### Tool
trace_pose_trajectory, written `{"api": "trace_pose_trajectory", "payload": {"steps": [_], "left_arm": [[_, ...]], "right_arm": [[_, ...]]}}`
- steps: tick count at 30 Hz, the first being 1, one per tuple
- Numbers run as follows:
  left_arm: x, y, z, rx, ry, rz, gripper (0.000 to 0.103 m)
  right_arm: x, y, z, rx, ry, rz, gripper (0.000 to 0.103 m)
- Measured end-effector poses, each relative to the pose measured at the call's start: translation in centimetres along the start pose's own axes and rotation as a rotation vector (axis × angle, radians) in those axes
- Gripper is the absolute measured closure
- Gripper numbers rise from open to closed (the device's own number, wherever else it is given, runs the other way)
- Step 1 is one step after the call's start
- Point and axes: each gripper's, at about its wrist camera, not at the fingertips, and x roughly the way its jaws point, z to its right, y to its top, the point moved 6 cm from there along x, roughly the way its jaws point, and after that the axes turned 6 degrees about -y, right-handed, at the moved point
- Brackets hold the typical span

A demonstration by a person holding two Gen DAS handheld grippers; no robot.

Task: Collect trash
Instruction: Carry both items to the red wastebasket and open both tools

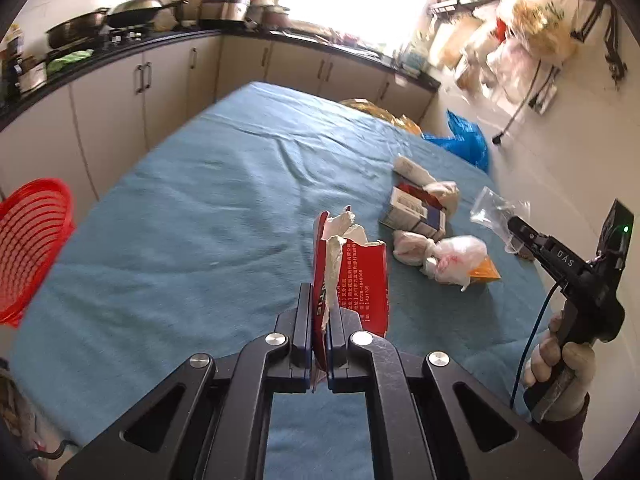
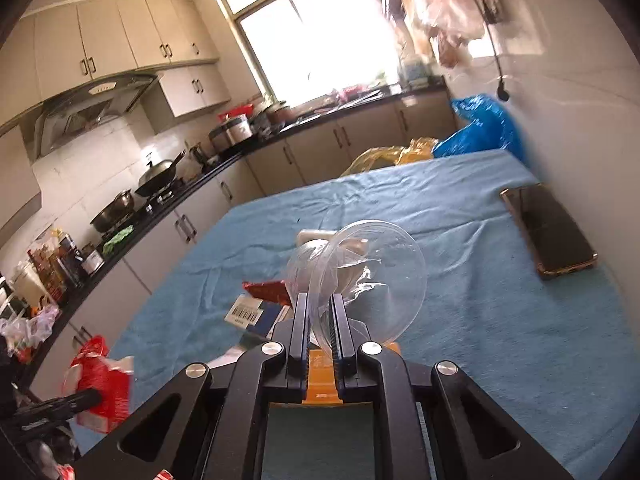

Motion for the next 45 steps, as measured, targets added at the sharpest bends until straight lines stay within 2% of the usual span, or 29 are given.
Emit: {"api": "trace_pose_trajectory", "payload": {"steps": [4, 8, 17, 28, 32, 37, 40, 45], "left_arm": [[-2.7, 0.1, -1.9, -0.025, 0.035, 0.048, 0.099], [-5.4, -0.2, -4.8, -0.055, 0.090, 0.098, 0.099], [-8.9, -1.7, -11.4, -0.177, 0.134, 0.145, 0.099], [-15.3, -2.5, -19.2, -0.273, 0.231, 0.259, 0.099], [-17.0, -2.0, -22.4, -0.286, 0.286, 0.288, 0.099], [-16.9, -0.7, -26.0, -0.288, 0.325, 0.288, 0.099], [-16.0, 0.1, -28.1, -0.300, 0.324, 0.274, 0.099], [-14.7, 0.8, -30.8, -0.329, 0.312, 0.251, 0.099]], "right_arm": [[-0.9, 0.5, -0.1, 0.005, -0.017, 0.015, 0.093], [-2.6, 1.1, -1.4, 0.002, 0.010, 0.032, 0.093], [-5.0, 0.5, -8.9, -0.132, 0.083, 0.031, 0.093], [-2.7, -3.9, -19.2, -0.267, 0.193, -0.077, 0.093], [-1.5, -5.7, -24.0, -0.306, 0.267, -0.137, 0.093], [0.0, -8.3, -30.1, -0.338, 0.377, -0.224, 0.093], [1.2, -10.2, -34.7, -0.368, 0.447, -0.284, 0.093], [3.1, -12.6, -41.0, -0.428, 0.507, -0.330, 0.093]]}}
